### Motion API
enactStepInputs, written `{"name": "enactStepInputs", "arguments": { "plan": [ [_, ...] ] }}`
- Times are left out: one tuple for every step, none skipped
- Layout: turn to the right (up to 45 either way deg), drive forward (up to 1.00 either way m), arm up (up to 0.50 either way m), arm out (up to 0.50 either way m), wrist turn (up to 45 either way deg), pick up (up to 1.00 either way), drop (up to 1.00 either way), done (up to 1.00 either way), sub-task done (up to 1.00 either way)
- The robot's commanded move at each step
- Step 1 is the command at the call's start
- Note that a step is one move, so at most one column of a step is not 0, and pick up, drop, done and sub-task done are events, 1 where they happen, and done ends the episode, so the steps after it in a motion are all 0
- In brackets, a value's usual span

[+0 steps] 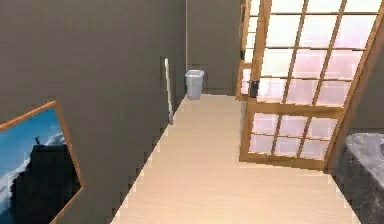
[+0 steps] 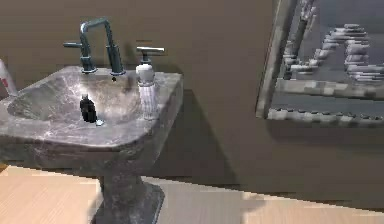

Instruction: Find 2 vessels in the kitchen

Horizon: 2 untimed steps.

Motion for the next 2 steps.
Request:
{"name": "enactStepInputs", "arguments": {
  "plan": [
    [0.0,1.0,0.0,0.0,0.0,0.0,0.0,0.0,0.0],
    [0.0,0.75,0.0,0.0,0.0,0.0,0.0,0.0,0.0]
  ]
}}
